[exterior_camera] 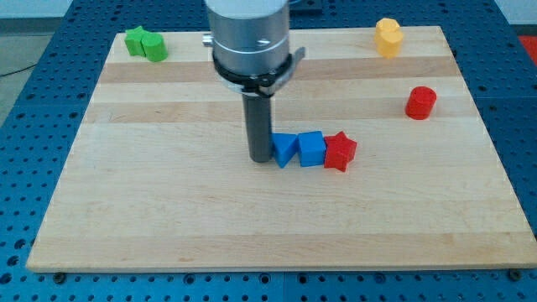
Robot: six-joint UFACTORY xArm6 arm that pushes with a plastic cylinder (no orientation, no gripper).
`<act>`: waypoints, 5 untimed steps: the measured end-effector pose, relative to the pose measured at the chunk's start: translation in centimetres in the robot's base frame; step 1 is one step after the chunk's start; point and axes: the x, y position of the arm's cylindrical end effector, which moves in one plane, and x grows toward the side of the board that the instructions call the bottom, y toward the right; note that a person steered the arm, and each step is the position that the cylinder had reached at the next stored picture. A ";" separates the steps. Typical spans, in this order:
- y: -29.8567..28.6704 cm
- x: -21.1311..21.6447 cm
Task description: Move the red circle diagonally right of the red star
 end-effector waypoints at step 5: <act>11.7 2.7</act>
